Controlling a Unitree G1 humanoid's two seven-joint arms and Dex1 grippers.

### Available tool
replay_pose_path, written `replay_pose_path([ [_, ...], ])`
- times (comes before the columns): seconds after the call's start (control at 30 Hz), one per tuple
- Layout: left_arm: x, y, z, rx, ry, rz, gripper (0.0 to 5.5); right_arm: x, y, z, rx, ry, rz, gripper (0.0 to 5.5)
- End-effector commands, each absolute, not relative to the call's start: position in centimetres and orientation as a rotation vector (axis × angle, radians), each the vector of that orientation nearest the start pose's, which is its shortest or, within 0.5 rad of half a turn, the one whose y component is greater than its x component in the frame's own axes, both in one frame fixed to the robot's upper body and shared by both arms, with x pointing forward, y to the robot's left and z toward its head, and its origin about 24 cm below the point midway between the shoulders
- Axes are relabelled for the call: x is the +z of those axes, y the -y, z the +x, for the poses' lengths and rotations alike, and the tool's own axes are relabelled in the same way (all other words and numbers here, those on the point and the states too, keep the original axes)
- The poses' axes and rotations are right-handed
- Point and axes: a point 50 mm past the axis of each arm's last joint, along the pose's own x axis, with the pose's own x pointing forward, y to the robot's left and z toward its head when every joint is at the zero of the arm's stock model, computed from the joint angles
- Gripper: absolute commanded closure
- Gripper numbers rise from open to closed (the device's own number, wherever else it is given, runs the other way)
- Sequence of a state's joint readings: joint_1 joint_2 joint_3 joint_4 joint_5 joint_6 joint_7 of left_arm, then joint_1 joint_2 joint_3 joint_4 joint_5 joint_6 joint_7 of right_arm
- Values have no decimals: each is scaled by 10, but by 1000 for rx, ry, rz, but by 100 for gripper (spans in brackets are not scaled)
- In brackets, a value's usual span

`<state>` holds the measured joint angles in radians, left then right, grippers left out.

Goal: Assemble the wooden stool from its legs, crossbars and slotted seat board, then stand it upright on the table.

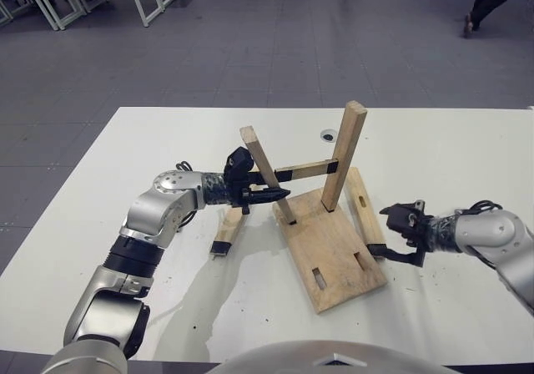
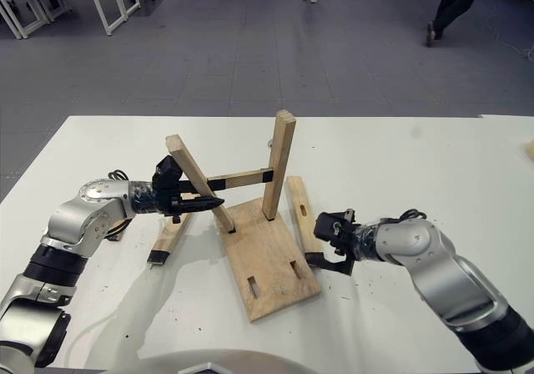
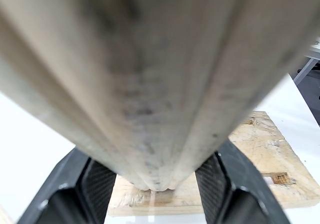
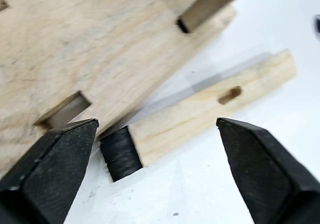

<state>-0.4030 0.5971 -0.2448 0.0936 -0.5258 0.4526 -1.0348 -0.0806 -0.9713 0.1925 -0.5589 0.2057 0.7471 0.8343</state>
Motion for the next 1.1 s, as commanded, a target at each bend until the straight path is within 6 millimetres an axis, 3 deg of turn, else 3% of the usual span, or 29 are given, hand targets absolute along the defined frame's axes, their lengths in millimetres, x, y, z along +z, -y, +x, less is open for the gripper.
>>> replay_pose_path([
  [0.03,36,-189,266,-1049,-684,154,346,142,173,230,873,-438,-307,187],
  [0.1,36,-188,265,-1059,-687,158,346,153,148,233,866,-355,-50,220],
  [0.2,36,-186,265,-1066,-690,164,346,170,111,234,867,-270,153,282],
  [0.27,35,-187,266,-1063,-690,170,346,179,91,241,815,-226,180,319],
  [0.4,38,-186,269,-1073,-685,190,346,177,65,267,613,-207,67,319],
  [0.53,39,-184,271,-1083,-681,199,346,210,51,284,524,-41,155,319],
  [0.57,40,-183,271,-1084,-680,199,346,209,49,285,523,-46,145,319],
  [0.63,40,-183,270,-1086,-678,198,346,181,43,283,549,-183,56,319],
  [0.7,41,-181,271,-1091,-675,197,346,116,40,268,601,-447,-91,319],
  [0.73,41,-180,272,-1095,-673,198,346,95,40,260,616,-531,-131,319],
  [0.77,42,-178,272,-1100,-671,199,346,83,40,254,625,-572,-157,319],
  [0.83,43,-176,273,-1103,-667,201,346,82,37,253,629,-566,-156,319],
  [0.97,41,-172,273,-1109,-674,209,346,126,27,269,613,-333,-5,319],
  [1.1,31,-172,268,-1112,-714,202,346,191,43,270,622,-22,207,319],
])
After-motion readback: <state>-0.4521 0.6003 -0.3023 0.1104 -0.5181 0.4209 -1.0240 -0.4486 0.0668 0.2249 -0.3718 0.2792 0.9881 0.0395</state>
